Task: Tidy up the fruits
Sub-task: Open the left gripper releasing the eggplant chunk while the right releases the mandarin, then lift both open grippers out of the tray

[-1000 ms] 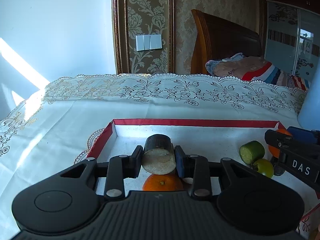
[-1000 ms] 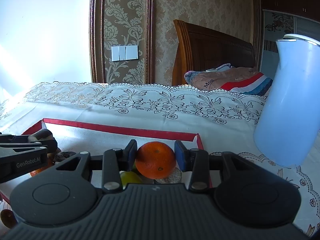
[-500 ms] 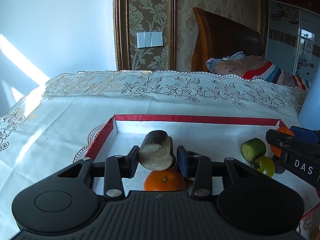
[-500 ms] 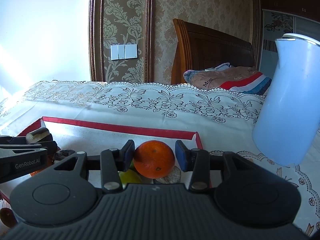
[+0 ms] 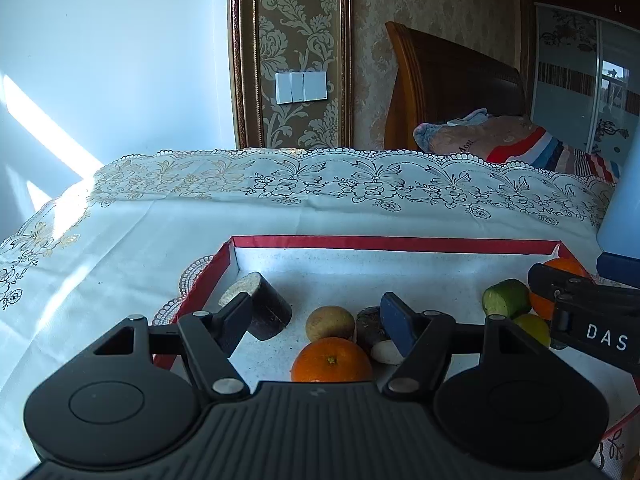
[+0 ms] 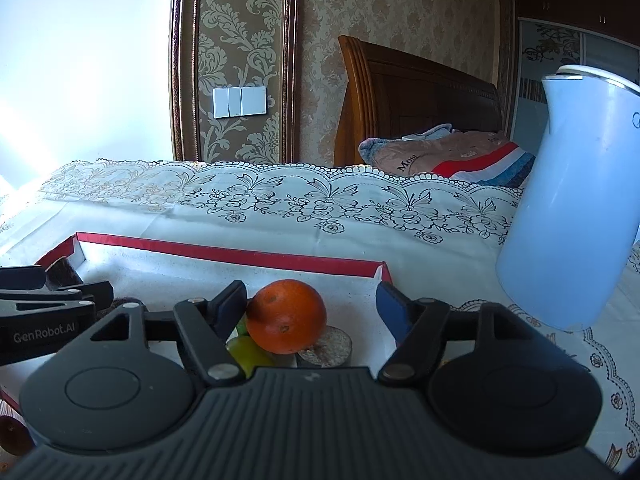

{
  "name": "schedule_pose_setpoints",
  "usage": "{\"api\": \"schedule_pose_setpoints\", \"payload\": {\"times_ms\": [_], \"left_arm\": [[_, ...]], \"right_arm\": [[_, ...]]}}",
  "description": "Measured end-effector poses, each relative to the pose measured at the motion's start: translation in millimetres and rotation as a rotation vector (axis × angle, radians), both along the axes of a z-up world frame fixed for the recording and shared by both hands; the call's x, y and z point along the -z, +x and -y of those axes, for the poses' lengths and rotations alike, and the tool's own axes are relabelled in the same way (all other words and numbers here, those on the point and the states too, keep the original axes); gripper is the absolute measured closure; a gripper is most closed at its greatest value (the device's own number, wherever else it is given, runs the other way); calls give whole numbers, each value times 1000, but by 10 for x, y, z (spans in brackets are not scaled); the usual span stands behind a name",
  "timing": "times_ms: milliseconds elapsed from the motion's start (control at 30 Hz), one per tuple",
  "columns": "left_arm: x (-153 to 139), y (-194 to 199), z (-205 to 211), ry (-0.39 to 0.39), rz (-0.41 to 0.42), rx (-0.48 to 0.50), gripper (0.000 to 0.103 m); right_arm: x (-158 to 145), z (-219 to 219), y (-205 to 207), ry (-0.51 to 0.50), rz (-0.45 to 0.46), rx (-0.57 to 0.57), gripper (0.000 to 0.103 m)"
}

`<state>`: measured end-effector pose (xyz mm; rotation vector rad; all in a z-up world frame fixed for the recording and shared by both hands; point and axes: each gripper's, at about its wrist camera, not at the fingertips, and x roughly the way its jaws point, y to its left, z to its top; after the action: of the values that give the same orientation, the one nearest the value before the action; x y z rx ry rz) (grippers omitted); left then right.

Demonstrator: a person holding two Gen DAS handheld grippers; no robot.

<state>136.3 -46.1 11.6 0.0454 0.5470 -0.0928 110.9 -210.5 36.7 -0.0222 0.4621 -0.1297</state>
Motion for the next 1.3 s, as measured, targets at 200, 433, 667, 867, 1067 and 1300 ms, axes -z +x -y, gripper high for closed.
{"api": "schedule_pose_setpoints", "payload": {"times_ms": [200,433,667,867,1067,1300], "left_arm": [[7,3,-16,-7,-8,2,32],[5,-11,-13,-4,-8,5,32],[5,-21,-18,-4,-2,-1,32],[-3,-64,-19,12,17,2,32],[-18,-118,-15,18,30,12,32],[-67,-125,-22,5,-14,33,32]], "right_arm": [[-3,11,3,3,-1,5,30],[-7,19,-6,7,2,12,26],[-21,34,-24,8,15,24,18],[-21,20,-60,1,16,23,14],[-29,-21,-128,-15,23,22,12],[-74,7,-184,3,30,10,8]]}}
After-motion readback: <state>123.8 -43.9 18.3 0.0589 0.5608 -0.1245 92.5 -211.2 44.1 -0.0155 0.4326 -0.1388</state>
